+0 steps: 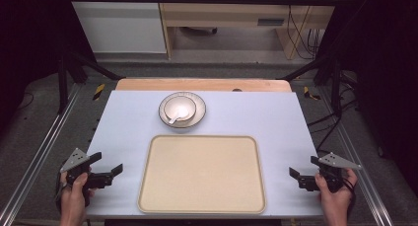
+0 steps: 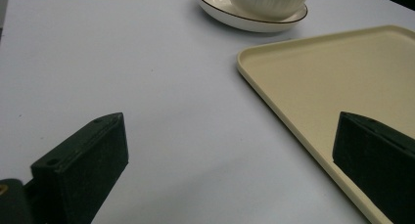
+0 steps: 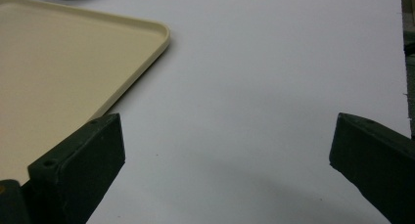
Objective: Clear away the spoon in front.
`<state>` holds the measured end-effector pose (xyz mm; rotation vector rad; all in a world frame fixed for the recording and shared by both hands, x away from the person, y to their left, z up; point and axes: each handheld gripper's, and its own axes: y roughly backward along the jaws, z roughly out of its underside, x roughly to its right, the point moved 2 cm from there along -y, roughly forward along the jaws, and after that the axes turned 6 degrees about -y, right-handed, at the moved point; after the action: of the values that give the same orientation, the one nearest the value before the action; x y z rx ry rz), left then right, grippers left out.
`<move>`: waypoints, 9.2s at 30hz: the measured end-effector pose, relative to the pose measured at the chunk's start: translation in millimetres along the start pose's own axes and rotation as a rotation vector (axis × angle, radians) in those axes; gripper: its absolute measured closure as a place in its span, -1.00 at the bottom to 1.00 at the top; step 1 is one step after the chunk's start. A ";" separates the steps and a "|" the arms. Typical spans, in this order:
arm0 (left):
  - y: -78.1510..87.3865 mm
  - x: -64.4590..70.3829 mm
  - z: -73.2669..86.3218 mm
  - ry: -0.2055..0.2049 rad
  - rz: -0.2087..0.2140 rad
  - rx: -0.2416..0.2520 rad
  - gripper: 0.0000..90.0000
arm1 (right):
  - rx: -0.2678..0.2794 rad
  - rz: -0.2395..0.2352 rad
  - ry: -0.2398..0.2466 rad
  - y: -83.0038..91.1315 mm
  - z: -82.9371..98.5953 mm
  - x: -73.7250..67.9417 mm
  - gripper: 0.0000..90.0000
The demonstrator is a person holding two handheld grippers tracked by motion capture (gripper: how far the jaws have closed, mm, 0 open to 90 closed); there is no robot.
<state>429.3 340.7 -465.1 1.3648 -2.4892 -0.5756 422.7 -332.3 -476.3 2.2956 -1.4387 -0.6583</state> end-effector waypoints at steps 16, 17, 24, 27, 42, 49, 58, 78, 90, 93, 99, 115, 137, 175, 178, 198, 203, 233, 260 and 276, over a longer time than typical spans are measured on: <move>-15.7 14.5 -23.9 0.019 0.084 0.047 -1.00 | 0.003 -0.007 -0.014 -0.3 1.5 0.4 -0.99; -19.5 17.5 -29.1 0.019 0.085 0.044 -1.00 | 0.004 -0.008 -0.016 0.0 1.7 0.9 -0.99; -42.9 27.6 -46.3 0.028 0.115 -0.026 -1.00 | 0.005 -0.010 -0.018 -0.7 1.9 1.4 -0.99; -50.6 29.8 -55.6 0.037 0.143 -0.037 -1.00 | 0.005 -0.011 -0.023 -0.5 2.2 1.9 -0.99; -88.1 37.9 -84.9 0.011 0.087 -0.135 -0.65 | 0.005 -0.009 -0.029 -2.7 2.9 1.1 -0.99; -101.3 42.1 -97.0 0.031 0.056 -0.149 -0.38 | 0.015 -0.012 -0.031 -1.4 2.2 2.2 -0.99; -114.5 41.3 -113.7 0.096 0.112 -0.106 0.13 | 0.019 -0.015 -0.039 -1.5 2.1 1.5 -0.99; -164.8 38.7 -128.5 0.220 0.131 -0.194 0.22 | 0.018 -0.019 -0.045 -2.5 2.8 1.9 -0.99; -177.9 40.8 -122.6 0.288 0.203 -0.224 0.64 | 0.017 -0.024 -0.042 -3.0 2.6 2.6 -0.99; -177.3 40.5 -122.7 0.287 0.187 -0.228 0.83 | 0.020 -0.025 -0.046 -2.6 2.1 2.3 -0.99; -174.9 41.2 -123.7 0.256 0.168 -0.219 0.90 | 0.020 -0.023 -0.047 -2.7 2.0 2.0 -0.99; -145.3 42.6 -137.1 0.219 0.154 -0.134 0.90 | 0.021 -0.024 -0.043 -2.2 1.8 1.8 -0.99; -82.8 48.5 -116.0 0.211 0.148 -0.004 0.91 | 0.017 -0.023 -0.043 -2.3 1.9 0.4 -0.99; -48.2 71.6 -22.7 0.248 0.100 0.009 0.90 | 0.011 -0.021 -0.033 -4.7 2.7 -2.1 -0.99; -50.1 71.7 -19.4 0.249 0.094 0.009 0.90 | 0.010 -0.019 -0.034 -4.2 2.9 -1.7 -0.99; -61.8 74.5 -5.9 0.206 0.054 -0.024 0.89 | 0.007 -0.018 -0.027 -5.9 2.4 -0.8 -0.99; -62.1 73.3 -2.8 0.194 0.038 -0.036 0.83 | 0.004 -0.017 -0.021 -6.1 3.0 -0.7 -0.99; -61.6 70.5 -19.5 0.175 0.069 0.018 1.00 | 0.000 -0.012 -0.019 -5.9 3.0 -1.5 -0.99; -137.7 112.4 -45.7 0.060 0.146 -0.210 1.00 | -0.004 -0.015 -0.026 -7.3 4.0 -1.7 -0.99; -124.0 99.9 -43.2 0.039 0.096 -0.288 1.00 | 0.001 -0.012 -0.030 -5.2 3.8 -0.9 -0.99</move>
<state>486.0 186.5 -480.1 1.1314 -2.3163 -0.8385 424.1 -329.4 -482.0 2.3068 -1.4400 -0.6985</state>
